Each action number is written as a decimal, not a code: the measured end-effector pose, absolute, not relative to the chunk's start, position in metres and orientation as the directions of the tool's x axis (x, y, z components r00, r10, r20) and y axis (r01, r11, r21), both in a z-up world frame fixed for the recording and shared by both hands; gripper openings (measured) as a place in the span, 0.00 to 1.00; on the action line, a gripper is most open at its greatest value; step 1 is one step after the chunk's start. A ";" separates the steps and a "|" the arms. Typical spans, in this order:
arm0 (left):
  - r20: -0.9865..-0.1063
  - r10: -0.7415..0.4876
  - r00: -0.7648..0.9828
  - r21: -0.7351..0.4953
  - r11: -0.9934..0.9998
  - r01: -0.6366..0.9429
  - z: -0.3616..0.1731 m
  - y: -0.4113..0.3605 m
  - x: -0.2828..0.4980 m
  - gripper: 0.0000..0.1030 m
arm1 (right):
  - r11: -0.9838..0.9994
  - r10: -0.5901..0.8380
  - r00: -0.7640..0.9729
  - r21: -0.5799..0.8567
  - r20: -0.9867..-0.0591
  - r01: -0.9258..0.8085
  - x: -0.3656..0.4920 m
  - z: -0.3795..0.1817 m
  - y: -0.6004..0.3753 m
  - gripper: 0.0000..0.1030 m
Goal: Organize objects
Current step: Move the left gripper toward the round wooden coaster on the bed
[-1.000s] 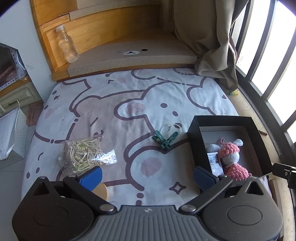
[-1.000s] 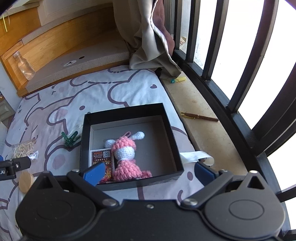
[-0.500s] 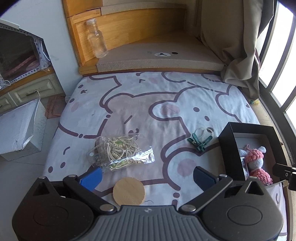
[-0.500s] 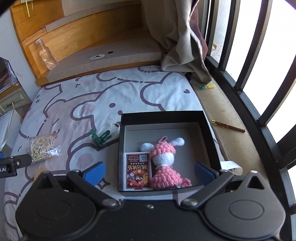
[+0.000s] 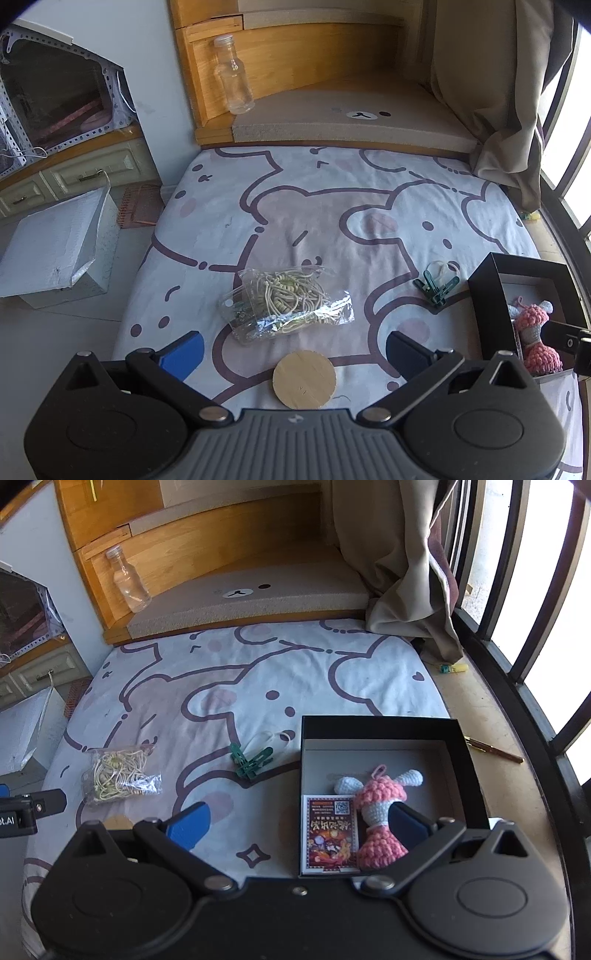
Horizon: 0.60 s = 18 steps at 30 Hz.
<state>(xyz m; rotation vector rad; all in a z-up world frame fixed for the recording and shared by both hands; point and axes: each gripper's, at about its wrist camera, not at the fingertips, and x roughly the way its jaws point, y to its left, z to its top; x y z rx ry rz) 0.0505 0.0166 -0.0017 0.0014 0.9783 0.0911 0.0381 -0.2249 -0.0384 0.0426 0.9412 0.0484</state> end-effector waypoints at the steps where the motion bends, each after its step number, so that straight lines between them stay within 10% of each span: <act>1: -0.828 0.080 0.555 0.044 0.996 -0.078 -0.002 0.018 0.050 1.00 | 0.998 0.064 0.590 0.062 -0.805 -0.024 0.038 -0.038 -0.224 1.00; 18: -0.798 0.067 0.600 0.031 0.997 -0.071 0.003 0.025 0.049 1.00 | 0.999 0.049 0.658 0.040 -0.751 -0.029 0.043 -0.027 -0.213 1.00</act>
